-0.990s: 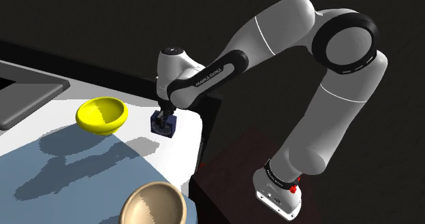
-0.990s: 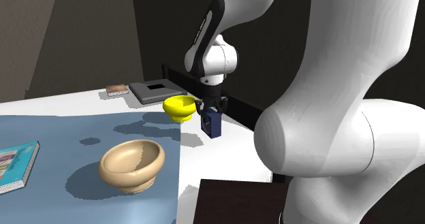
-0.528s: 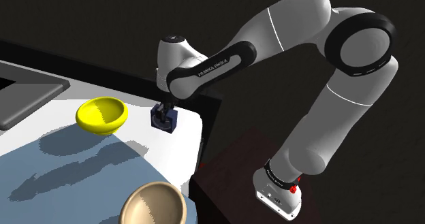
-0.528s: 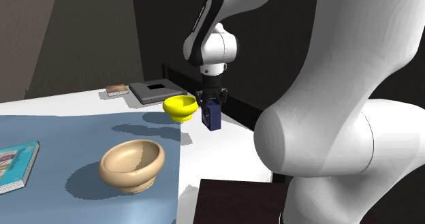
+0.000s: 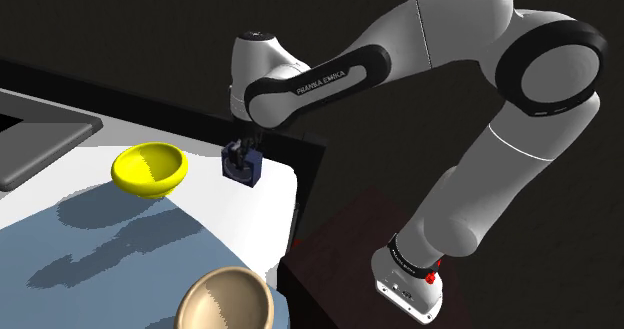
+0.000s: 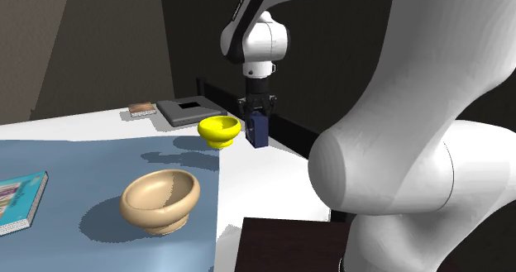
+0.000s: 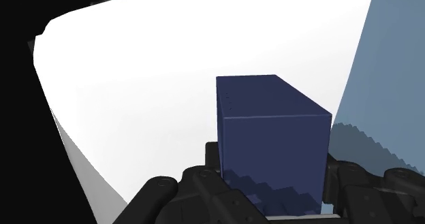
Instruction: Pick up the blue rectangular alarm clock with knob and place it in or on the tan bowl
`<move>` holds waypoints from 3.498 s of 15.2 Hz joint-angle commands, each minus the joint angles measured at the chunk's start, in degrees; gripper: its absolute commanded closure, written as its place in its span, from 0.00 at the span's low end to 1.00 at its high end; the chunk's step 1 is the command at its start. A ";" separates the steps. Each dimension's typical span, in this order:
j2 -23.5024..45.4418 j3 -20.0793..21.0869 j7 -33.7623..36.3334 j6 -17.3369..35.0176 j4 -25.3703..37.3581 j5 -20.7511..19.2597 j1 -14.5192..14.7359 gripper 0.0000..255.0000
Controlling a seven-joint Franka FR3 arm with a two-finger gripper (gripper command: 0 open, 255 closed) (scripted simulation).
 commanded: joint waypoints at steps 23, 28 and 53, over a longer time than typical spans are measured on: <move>-13.94 6.69 9.32 -11.00 -2.05 6.16 6.26 1.00; -16.59 10.75 15.38 -11.84 -3.38 8.35 9.57 1.00; -11.17 24.68 34.61 -3.13 -6.08 8.42 15.49 1.00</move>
